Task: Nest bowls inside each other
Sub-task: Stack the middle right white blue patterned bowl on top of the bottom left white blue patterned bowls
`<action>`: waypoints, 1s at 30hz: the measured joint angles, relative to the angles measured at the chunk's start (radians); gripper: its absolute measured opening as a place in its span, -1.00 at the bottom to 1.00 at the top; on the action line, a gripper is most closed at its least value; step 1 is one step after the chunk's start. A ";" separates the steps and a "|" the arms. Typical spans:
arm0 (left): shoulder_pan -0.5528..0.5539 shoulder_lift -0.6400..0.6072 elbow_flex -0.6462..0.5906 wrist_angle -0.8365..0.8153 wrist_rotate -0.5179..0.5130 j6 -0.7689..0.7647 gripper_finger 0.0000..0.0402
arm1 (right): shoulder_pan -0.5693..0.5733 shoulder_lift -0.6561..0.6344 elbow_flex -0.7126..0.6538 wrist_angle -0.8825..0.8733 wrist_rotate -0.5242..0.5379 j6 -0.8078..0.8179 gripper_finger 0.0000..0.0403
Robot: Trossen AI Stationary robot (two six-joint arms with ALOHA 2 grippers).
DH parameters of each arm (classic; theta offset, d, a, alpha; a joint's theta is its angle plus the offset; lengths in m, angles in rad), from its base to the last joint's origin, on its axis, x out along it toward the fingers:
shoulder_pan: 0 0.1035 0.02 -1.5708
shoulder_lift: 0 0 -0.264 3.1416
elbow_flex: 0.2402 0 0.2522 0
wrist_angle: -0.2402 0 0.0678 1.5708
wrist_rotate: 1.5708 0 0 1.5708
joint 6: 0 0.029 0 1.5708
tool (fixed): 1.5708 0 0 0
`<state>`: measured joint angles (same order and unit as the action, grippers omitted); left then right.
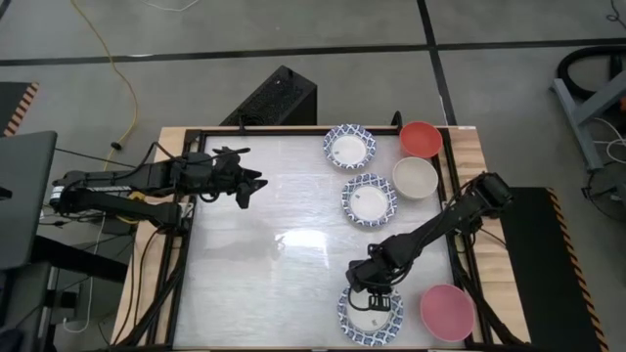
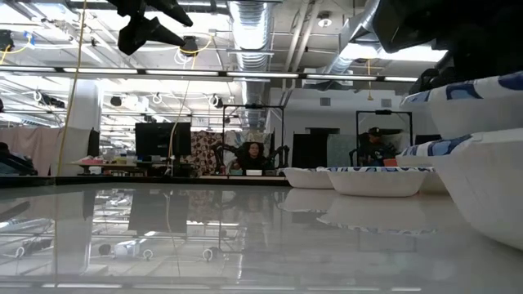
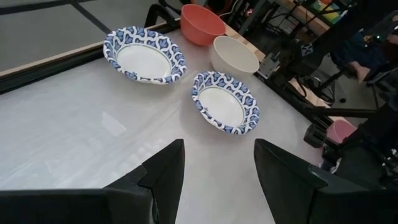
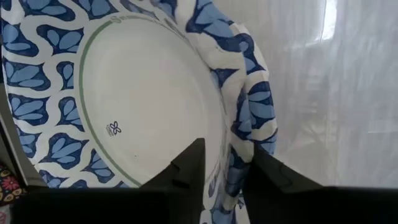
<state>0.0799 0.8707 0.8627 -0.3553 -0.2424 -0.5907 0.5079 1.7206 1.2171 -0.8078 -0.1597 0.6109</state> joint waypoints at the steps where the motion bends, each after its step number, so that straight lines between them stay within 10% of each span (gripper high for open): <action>1: 0.000 0.000 0.000 0.000 0.000 0.000 -0.09 | 0.000 0.000 0.000 0.000 0.000 0.000 -0.37; 30: -0.001 0.000 0.000 0.003 -0.005 0.002 -0.09 | 0.047 -0.021 0.118 -0.057 0.141 -0.277 -0.33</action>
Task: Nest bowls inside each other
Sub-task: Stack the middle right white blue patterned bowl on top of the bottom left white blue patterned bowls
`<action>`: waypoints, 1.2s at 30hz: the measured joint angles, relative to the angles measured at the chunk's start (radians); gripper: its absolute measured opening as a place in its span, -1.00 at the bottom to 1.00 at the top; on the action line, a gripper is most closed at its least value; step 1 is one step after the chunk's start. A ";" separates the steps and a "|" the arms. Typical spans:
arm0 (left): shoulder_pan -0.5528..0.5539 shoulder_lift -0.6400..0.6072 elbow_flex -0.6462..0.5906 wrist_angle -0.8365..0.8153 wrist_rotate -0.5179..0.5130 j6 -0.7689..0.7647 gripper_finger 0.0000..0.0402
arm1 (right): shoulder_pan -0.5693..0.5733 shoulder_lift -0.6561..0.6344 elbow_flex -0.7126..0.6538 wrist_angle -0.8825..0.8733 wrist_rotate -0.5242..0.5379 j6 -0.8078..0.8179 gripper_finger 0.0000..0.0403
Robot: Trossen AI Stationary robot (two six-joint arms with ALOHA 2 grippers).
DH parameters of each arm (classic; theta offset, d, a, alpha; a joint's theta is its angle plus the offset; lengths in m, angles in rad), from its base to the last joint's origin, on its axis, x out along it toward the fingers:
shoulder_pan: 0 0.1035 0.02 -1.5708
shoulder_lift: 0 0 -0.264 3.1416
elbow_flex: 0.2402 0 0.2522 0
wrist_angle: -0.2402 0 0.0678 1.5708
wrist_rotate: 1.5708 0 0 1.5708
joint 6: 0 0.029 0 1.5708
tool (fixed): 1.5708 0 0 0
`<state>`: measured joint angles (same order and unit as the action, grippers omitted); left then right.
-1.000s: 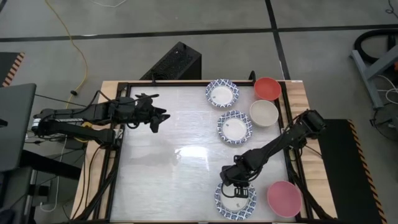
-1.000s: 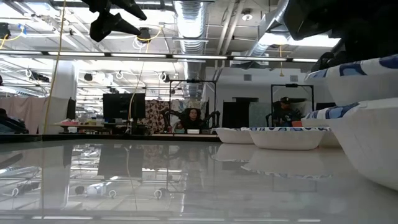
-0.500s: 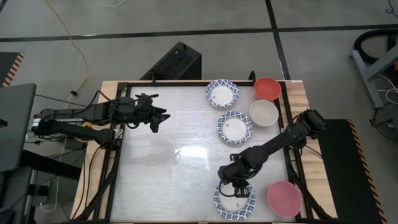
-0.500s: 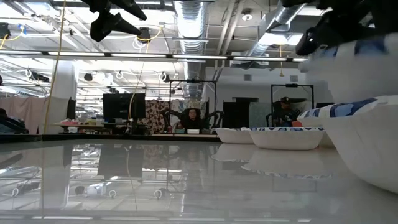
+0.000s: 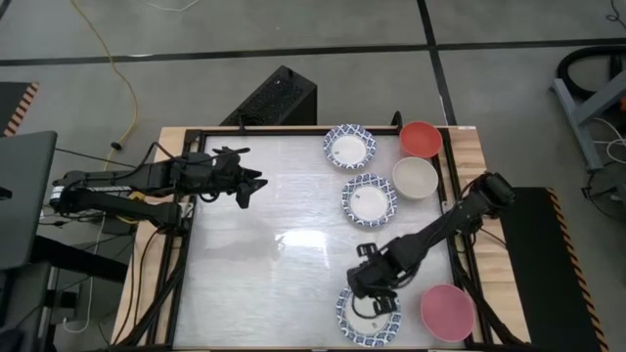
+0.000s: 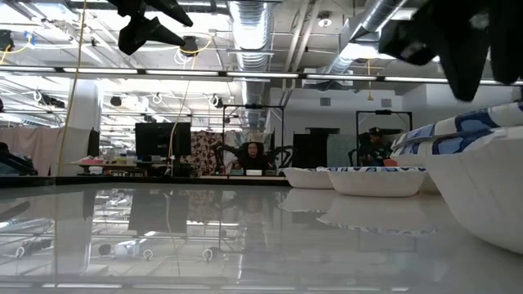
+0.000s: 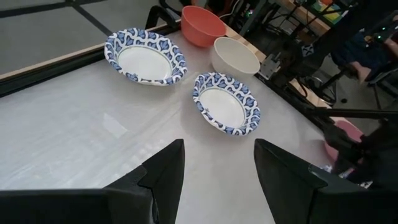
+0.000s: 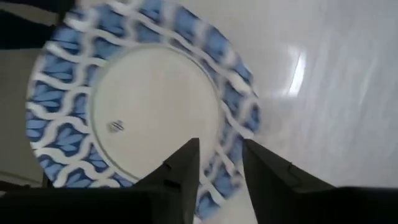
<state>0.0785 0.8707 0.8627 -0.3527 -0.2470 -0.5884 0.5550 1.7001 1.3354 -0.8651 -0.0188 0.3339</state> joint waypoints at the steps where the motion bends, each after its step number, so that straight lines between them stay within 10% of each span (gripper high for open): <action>1: -0.002 0.000 0.000 0.001 0.001 -0.005 -0.09 | 0.012 -0.002 0.000 0.016 0.012 -0.018 -0.38; 10: -0.052 0.000 0.000 0.043 0.057 -0.010 -0.09 | 0.083 -0.071 -0.109 0.158 0.069 0.046 -0.95; 20: -0.196 0.078 0.000 0.295 0.058 0.082 -0.28 | 0.204 -0.181 -0.290 0.342 0.257 0.325 -0.97; 29: -0.336 0.353 0.000 0.619 0.053 0.184 -0.94 | 0.352 -0.203 -0.345 0.332 0.464 0.612 -0.96; 36: -0.410 0.548 0.000 0.811 0.058 0.164 -1.00 | 0.388 -0.202 -0.348 0.327 0.521 0.699 -0.96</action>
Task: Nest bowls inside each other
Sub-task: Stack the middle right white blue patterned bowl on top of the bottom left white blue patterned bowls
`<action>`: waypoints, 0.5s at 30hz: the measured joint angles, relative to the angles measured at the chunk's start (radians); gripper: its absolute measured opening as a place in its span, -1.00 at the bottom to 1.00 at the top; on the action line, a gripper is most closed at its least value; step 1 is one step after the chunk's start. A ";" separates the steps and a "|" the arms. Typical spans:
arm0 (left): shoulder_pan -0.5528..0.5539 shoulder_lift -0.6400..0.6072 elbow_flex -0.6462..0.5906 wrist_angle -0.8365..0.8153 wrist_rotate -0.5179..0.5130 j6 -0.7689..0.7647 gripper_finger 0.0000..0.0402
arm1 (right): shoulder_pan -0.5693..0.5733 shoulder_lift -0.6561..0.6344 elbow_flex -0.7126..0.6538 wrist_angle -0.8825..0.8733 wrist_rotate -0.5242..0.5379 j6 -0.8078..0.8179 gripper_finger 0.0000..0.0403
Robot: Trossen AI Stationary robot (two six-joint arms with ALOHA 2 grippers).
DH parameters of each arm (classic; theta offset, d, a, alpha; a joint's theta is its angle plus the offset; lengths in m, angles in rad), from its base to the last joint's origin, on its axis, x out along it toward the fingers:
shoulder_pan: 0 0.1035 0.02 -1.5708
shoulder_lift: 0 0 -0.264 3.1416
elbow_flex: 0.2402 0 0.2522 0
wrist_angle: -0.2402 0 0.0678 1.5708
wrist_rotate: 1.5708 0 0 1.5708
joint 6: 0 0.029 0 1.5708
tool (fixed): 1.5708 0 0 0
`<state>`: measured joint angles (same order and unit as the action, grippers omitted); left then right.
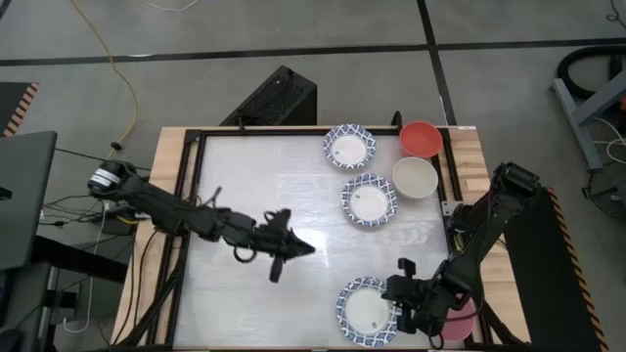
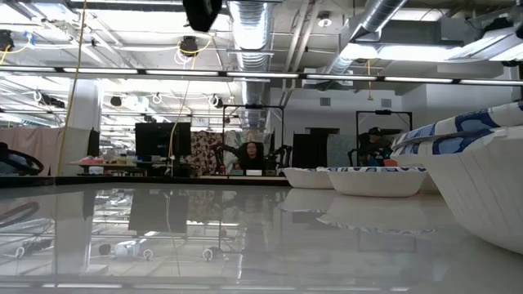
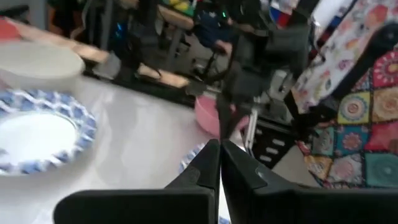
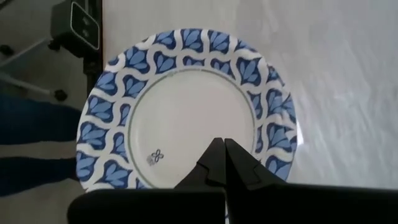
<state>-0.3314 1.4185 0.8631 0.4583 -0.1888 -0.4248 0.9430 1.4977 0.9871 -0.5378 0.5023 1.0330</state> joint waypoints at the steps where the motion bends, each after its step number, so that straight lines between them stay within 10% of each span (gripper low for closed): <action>1: -0.007 0.024 0.000 0.006 0.001 -0.015 -1.00 | 0.000 0.000 0.000 -0.004 0.000 0.005 -0.96; 15: -0.085 0.268 0.142 -0.021 0.096 -0.016 -1.00 | 0.006 0.001 0.000 -0.068 -0.073 0.019 -0.96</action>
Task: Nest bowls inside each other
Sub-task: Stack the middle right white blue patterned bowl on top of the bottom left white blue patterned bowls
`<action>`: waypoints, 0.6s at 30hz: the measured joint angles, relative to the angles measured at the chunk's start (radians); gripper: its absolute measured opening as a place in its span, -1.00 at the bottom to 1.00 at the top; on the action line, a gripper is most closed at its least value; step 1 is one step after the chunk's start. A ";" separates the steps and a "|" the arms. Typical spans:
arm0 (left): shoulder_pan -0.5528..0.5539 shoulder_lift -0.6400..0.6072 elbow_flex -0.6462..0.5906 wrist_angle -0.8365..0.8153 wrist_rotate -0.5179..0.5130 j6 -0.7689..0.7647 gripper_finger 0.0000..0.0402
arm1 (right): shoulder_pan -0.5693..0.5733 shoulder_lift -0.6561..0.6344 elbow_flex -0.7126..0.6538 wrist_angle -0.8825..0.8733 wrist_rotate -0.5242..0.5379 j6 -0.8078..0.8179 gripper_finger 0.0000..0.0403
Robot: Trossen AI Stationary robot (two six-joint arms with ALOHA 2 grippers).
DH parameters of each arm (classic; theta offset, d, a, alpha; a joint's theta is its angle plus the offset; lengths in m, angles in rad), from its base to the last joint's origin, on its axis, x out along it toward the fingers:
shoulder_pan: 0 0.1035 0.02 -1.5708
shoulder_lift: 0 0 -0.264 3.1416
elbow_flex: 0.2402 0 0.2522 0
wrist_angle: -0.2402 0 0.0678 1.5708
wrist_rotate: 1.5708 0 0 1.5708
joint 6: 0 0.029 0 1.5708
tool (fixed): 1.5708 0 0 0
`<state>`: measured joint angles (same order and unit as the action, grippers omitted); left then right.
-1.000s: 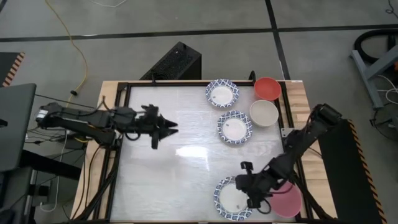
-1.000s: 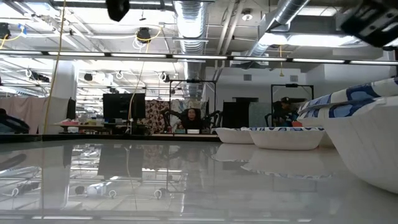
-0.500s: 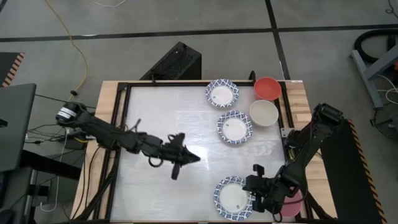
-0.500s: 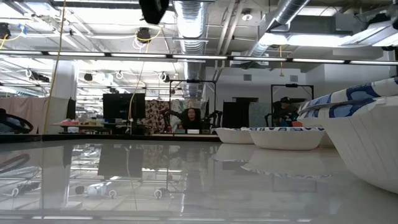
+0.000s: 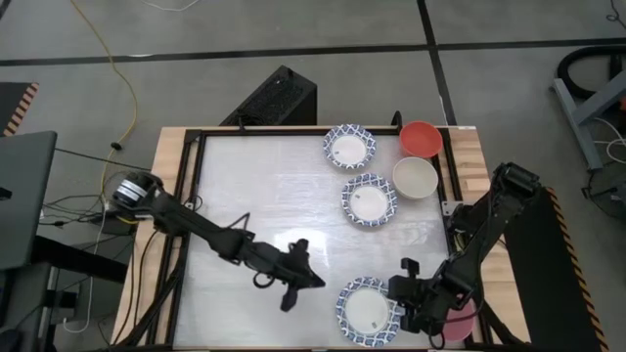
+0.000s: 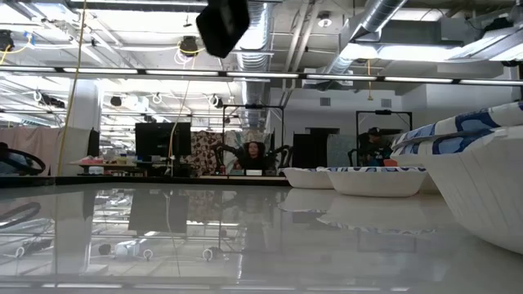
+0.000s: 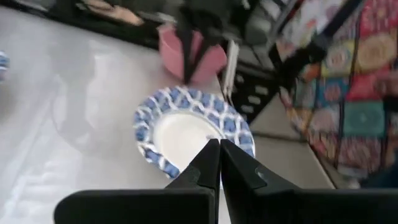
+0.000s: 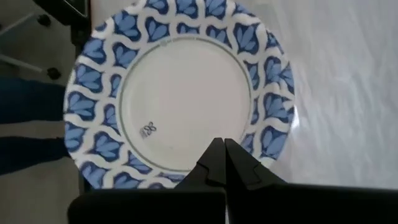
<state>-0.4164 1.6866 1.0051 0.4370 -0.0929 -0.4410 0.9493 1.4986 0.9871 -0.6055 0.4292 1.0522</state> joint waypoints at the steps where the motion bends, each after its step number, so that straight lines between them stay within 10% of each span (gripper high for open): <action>1: 0.000 0.019 0.031 -0.022 0.024 0.012 -1.00 | 0.001 0.000 0.000 -0.009 -0.007 0.011 -0.96; 18: 0.056 0.187 0.243 -0.132 0.280 0.125 -1.00 | 0.059 0.001 0.000 -0.097 -0.015 0.116 -0.96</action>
<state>-0.3604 1.8736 1.2484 0.3055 0.1867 -0.3164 1.0084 1.4998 0.9874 -0.7021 0.4137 1.1685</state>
